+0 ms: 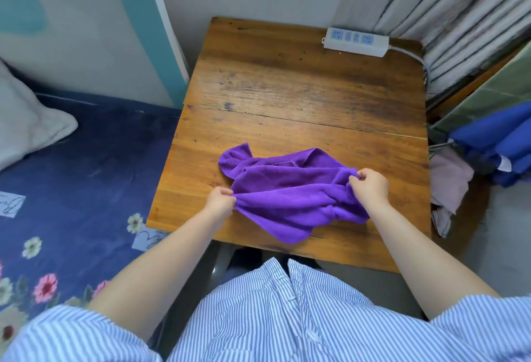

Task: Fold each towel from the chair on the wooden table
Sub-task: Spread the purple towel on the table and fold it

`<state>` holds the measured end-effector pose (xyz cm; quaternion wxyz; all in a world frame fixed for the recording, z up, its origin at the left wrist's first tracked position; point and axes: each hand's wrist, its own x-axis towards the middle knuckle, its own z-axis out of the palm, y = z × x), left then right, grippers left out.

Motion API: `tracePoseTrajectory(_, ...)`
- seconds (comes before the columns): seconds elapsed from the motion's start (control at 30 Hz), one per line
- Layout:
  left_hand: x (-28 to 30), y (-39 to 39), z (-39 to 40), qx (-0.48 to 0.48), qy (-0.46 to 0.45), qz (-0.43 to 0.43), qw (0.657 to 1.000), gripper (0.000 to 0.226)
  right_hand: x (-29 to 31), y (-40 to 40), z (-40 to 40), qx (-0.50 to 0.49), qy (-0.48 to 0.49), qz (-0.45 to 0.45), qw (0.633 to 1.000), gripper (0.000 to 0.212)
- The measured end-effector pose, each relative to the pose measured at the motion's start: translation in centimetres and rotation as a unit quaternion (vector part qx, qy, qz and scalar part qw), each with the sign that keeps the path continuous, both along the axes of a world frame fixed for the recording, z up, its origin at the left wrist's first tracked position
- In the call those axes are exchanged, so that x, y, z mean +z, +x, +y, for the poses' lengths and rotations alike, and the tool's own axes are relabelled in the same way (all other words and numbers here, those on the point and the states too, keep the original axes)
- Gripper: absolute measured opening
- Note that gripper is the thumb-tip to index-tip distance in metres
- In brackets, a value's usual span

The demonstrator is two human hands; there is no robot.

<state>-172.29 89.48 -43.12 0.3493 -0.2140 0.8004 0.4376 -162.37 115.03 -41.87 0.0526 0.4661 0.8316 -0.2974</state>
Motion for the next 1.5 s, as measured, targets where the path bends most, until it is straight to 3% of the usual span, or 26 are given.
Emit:
tracePoseTrajectory(0.07, 2.3, -3.1, 1.3, 0.013, 0.056, 0.007, 0.998, 0.029, 1.2, -1.9, 0.4, -0.011, 0.002, 0.041, 0.999, 0.021)
tracePoseTrajectory(0.17, 6.8, -8.3, 4.6, -0.007, 0.100, 0.136, 0.986, 0.017, 4.8, -6.9, 1.9, -0.024, 0.026, 0.134, 0.990, 0.022)
tracePoseTrajectory(0.2, 10.2, -10.8, 6.4, -0.017, 0.129, 0.197, 0.972, 0.014, 7.7, -9.0, 2.7, -0.045, 0.036, 0.195, 0.979, 0.022)
tracePoseTrajectory(0.4, 18.1, -16.6, 8.9, 0.045, 0.177, 0.399, 0.899, 0.014, 16.2, -15.7, 3.8, -0.087, 0.056, 0.394, 0.913, 0.022)
tracePoseTrajectory(0.53, 22.7, -19.7, 7.6, 0.087, 0.213, 0.473, 0.851, 0.011, 21.9, -17.6, 4.0, -0.115, 0.033, 0.520, 0.846, 0.013)
tracePoseTrajectory(0.63, 23.3, -21.1, 5.6, 0.077, 0.208, 0.481, 0.848, 0.027, 22.4, -16.4, 3.5, -0.148, -0.019, 0.550, 0.822, 0.025)
tracePoseTrajectory(0.73, 20.9, -21.2, 4.0, -0.019, 0.168, 0.453, 0.875, 0.032, 19.1, -14.1, 2.7, -0.161, 0.015, 0.458, 0.874, 0.015)
tracePoseTrajectory(0.9, 13.2, -18.6, 1.4, -0.268, -0.026, 0.355, 0.895, 0.022, 9.3, -7.1, -0.6, -0.136, 0.050, 0.207, 0.968, 0.015)
tracePoseTrajectory(1.03, 6.6, -14.0, -1.0, -0.376, -0.097, 0.246, 0.888, 0.024, 2.8, -2.1, -3.8, -0.077, -0.015, 0.021, 0.997, 0.041)
tracePoseTrajectory(1.13, 2.3, -10.2, -2.6, -0.477, -0.138, 0.181, 0.849, 0.026, -0.7, 0.5, -6.3, -0.034, -0.053, -0.108, 0.992, 0.042)
tracePoseTrajectory(1.27, -0.5, -7.7, -4.7, -0.533, -0.181, 0.123, 0.817, 0.029, -2.1, 2.3, -8.2, -0.074, -0.078, -0.142, 0.984, 0.009)
tracePoseTrajectory(1.37, -1.3, -7.8, -5.8, -0.524, -0.202, 0.114, 0.820, 0.025, -2.3, 2.6, -8.4, -0.114, -0.057, -0.074, 0.989, 0.012)
tracePoseTrajectory(1.5, -1.9, -8.3, -7.1, -0.455, -0.195, 0.120, 0.861, 0.015, -2.4, 4.0, -8.1, -0.160, 0.003, 0.015, 0.987, 0.019)
